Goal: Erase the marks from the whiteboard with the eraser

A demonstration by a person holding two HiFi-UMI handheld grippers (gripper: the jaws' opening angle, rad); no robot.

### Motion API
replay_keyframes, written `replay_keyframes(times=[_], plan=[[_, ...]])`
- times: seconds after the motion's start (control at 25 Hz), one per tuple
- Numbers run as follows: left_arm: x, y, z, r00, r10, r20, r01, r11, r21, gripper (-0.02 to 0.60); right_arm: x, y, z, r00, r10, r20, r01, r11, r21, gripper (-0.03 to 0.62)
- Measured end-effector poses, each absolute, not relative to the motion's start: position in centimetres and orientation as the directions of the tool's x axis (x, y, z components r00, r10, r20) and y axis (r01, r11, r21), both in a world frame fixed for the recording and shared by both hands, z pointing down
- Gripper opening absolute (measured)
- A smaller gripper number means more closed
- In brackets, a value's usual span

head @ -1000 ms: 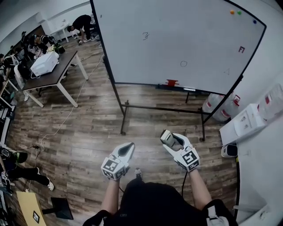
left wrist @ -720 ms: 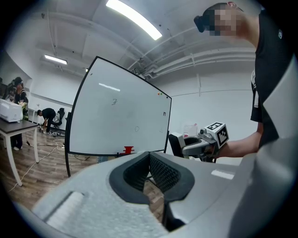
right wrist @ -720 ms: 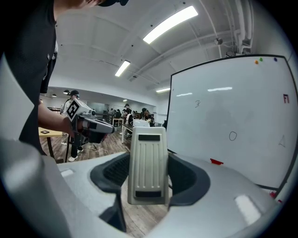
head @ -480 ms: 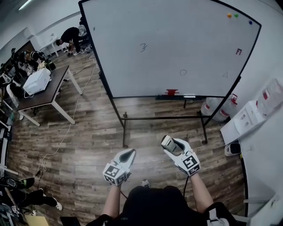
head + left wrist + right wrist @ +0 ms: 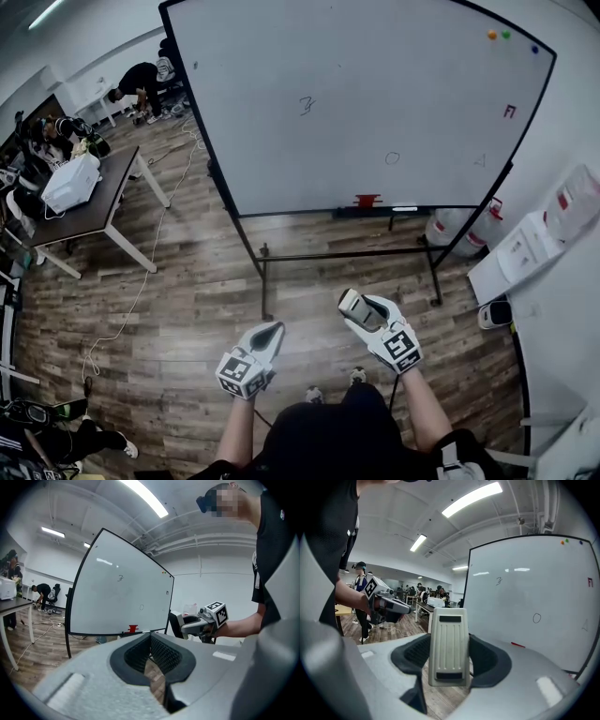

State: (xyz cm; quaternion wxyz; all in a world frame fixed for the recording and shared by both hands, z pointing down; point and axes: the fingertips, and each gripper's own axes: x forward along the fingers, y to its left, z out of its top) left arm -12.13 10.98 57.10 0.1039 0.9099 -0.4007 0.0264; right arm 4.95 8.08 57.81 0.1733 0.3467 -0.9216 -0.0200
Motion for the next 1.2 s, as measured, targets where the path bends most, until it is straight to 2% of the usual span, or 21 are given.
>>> replay_keyframes(times=[0.36, 0.88, 1.2], plan=[[-11.1, 7.2, 57.3, 0.637, -0.757, 0.142, -0.770, -0.619, 0.155, 0.011, 6.1, 3.2, 57.9, -0.728, -0.618, 0.297, -0.601, 0.784, 0.156, 0.256], [-4.8, -2.1, 55.4, 0.562, -0.818, 0.118, -0.824, -0.543, 0.162, 0.011, 11.2, -7.2, 56.3, -0.786, -0.545, 0.293, -0.514, 0.838, 0.182, 0.256], [-3.2, -4.7, 55.9, 0.501, -0.860, 0.102, -0.862, -0.484, 0.153, 0.011, 13.0, -11.0, 56.1, -0.820, -0.493, 0.289, -0.454, 0.869, 0.196, 0.256]])
